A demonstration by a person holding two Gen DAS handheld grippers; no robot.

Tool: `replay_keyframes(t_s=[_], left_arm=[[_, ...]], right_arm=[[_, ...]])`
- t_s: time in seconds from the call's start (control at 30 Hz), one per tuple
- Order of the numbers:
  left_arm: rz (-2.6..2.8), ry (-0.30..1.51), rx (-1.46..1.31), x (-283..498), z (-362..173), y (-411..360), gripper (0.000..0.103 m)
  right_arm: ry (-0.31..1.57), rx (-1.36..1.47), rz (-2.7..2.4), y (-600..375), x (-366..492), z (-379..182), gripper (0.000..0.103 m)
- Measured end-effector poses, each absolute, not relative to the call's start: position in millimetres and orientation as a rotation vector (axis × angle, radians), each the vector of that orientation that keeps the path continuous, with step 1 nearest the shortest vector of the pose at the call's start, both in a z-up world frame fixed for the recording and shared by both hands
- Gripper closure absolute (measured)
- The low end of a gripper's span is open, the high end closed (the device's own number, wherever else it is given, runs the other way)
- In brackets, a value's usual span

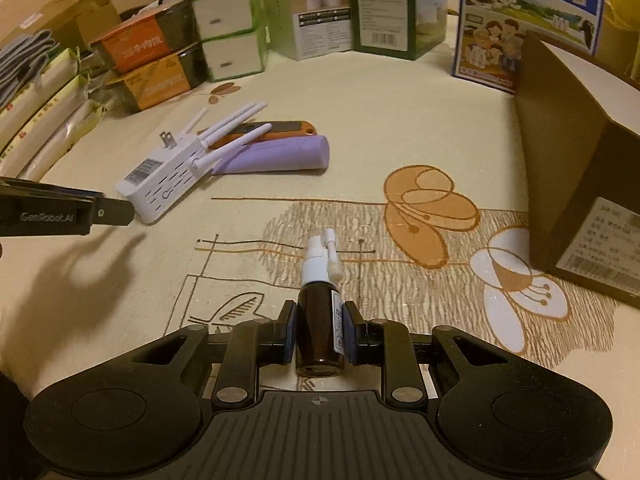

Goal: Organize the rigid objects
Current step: 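Grasp the brown spray bottle with the right tool while the left tool closes on the white router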

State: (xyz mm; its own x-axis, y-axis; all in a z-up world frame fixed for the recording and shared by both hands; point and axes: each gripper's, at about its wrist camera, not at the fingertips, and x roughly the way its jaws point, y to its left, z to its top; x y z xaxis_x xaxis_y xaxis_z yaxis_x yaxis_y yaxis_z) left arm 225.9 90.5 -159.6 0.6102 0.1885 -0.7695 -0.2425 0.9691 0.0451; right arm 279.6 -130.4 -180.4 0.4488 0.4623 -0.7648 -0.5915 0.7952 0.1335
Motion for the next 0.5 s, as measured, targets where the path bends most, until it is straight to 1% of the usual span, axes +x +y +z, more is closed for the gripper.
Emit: replay_keyframes(t_s=[0.03, 0.07, 0.1, 0.13, 0.3, 0.33, 0.37, 0.4, 0.5], left_arm=[[0.244, 0.868, -0.062, 227.2, -157.2, 92.1, 0.057], [0.239, 0.86, -0.058, 229.0, -155.4, 93.7, 0.046], [0.229, 0.858, -0.051, 232.4, -154.7, 95.2, 0.039], [0.225, 0.857, -0.039, 237.1, -154.8, 97.0, 0.034], [0.178, 0.9, -0.037, 263.9, -167.2, 106.7, 0.034], [0.176, 0.911, -0.042, 268.5, -171.0, 108.4, 0.036], [0.169, 0.918, -0.043, 271.3, -174.1, 109.2, 0.042], [0.174, 0.922, -0.036, 272.6, -176.2, 109.2, 0.046], [0.172, 0.914, -0.04, 268.7, -175.3, 108.0, 0.048]], right_arm=[[0.888, -0.163, 0.651, -130.6, 283.0, -179.9, 0.082], [0.886, -0.166, 0.641, -130.0, 285.9, -180.3, 0.082], [0.888, -0.167, 0.635, -129.9, 290.4, -180.7, 0.082], [0.893, -0.161, 0.636, -129.2, 295.2, -181.2, 0.082], [0.896, -0.144, 0.62, -126.2, 309.5, -181.5, 0.08], [0.898, -0.142, 0.618, -125.6, 311.0, -181.4, 0.08], [0.899, -0.141, 0.618, -125.8, 311.5, -181.2, 0.08], [0.896, -0.142, 0.619, -126.1, 311.3, -181.2, 0.08], [0.89, -0.155, 0.632, -127.5, 308.2, -181.8, 0.081]])
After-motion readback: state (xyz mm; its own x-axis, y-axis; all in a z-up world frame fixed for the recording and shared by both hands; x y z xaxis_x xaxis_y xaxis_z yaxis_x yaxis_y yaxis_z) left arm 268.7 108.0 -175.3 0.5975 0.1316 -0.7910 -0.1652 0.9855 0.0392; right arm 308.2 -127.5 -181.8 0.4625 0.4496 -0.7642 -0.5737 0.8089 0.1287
